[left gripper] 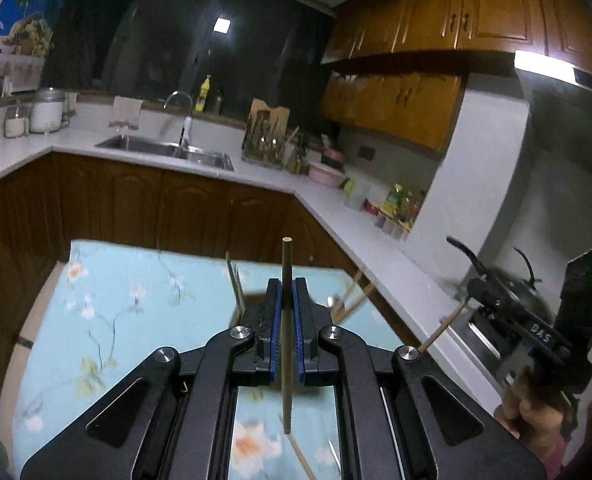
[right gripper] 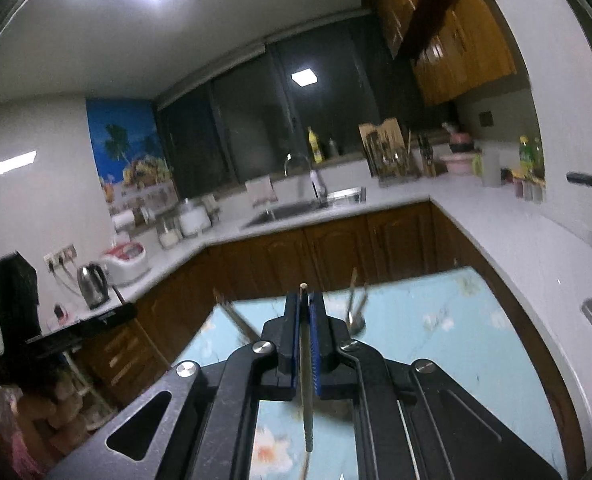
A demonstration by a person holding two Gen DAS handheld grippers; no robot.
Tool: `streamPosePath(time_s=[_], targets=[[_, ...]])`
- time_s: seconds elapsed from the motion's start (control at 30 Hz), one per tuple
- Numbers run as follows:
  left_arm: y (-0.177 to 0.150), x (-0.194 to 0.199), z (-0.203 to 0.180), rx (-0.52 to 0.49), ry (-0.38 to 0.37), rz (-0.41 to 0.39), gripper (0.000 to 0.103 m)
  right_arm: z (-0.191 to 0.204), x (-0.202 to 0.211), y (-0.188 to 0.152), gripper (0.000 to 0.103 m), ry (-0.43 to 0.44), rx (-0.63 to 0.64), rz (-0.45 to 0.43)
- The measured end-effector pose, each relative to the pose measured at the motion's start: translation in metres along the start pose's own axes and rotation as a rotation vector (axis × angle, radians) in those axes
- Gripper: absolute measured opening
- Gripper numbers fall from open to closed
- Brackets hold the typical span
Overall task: Organize utensils
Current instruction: 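Lower the chopsticks into the holder with both tools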
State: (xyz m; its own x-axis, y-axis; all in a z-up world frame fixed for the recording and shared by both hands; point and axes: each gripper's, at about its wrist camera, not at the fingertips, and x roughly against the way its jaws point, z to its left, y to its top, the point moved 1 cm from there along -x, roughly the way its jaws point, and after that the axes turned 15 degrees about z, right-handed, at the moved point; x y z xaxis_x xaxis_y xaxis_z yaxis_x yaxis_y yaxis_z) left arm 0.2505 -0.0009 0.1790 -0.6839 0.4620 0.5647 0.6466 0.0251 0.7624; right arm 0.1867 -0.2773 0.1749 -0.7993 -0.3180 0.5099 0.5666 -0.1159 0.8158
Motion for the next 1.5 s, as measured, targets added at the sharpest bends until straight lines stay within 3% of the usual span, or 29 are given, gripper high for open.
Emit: streamPosePath(time_s=[0.2,0.43,0.57,0.7,0.9,1.5], targets=[[0.050,-0.023,0.007,0.012,0.029,-0.068,0.005,0.003,-0.018,0.046,0.005,-0.010,0.003,-0.088],[0.081,-0.068,0.022,0.053,0.069,-0.091,0.005,-0.002,-0.049,0.054,0.005,-0.049,-0.004,-0.125],[0.075,-0.093,0.031,0.072,0.101,-0.082,0.005,-0.009,-0.069,0.044,0.005,-0.066,-0.018,-0.105],[0.056,-0.114,0.040,0.088,0.079,-0.066,0.005,-0.015,-0.081,0.025,0.005,-0.066,-0.036,-0.086],[0.031,-0.142,0.043,0.079,0.091,0.018,0.005,-0.023,-0.097,0.004,0.005,-0.069,-0.063,-0.041],[0.031,-0.146,0.036,0.022,0.129,0.039,0.006,-0.025,-0.128,-0.012,0.005,-0.054,-0.073,0.087]])
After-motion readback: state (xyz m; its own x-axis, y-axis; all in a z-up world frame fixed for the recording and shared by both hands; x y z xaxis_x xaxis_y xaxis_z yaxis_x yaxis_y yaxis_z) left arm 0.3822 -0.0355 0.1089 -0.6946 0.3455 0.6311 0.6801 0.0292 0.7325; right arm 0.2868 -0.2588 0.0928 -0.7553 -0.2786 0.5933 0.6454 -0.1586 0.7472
